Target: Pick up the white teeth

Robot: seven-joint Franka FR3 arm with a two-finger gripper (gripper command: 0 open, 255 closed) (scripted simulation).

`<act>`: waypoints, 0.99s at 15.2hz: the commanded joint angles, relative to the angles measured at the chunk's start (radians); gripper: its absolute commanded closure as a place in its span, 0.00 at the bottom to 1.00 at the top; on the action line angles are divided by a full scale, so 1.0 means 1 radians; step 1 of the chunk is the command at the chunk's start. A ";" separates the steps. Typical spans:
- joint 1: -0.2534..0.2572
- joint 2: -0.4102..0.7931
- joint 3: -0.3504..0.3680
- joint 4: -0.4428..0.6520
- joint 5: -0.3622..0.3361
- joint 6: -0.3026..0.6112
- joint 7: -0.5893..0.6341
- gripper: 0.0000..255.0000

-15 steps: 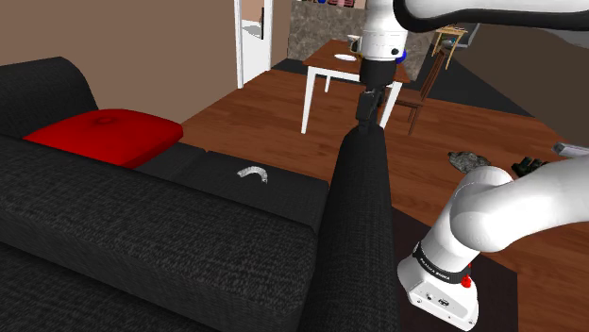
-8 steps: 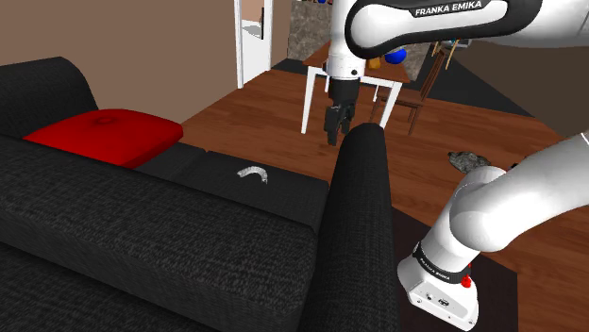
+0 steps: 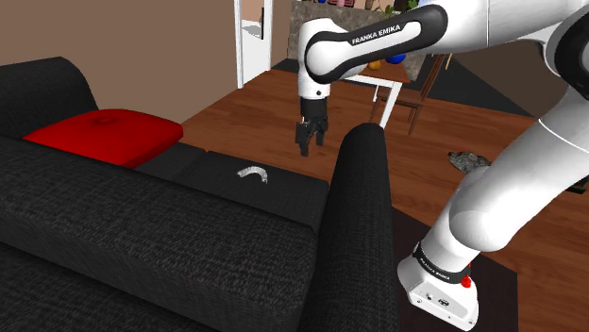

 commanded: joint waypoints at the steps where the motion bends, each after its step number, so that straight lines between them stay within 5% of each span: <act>1: -0.002 0.084 0.000 0.034 0.000 0.042 0.004 0.00; 15: 0.000 0.648 -0.006 0.437 0.005 0.149 0.037 0.00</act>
